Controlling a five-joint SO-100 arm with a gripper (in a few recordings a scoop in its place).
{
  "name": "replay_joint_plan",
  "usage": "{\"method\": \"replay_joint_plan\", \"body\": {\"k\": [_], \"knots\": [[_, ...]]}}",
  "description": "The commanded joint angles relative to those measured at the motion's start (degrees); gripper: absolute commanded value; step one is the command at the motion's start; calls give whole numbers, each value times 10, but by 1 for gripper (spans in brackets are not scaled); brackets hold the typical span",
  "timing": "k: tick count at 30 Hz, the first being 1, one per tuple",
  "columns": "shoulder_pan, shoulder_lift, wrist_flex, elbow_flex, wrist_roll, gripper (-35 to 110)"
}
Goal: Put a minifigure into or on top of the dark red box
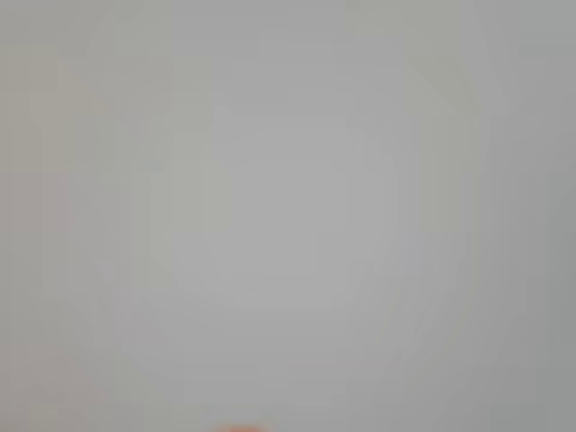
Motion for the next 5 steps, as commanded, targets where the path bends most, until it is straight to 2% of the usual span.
{"method": "replay_joint_plan", "body": {"k": [1,5], "knots": [[-9,10,-2,-2,8,0],[-11,10,-2,-2,6,0]]}}
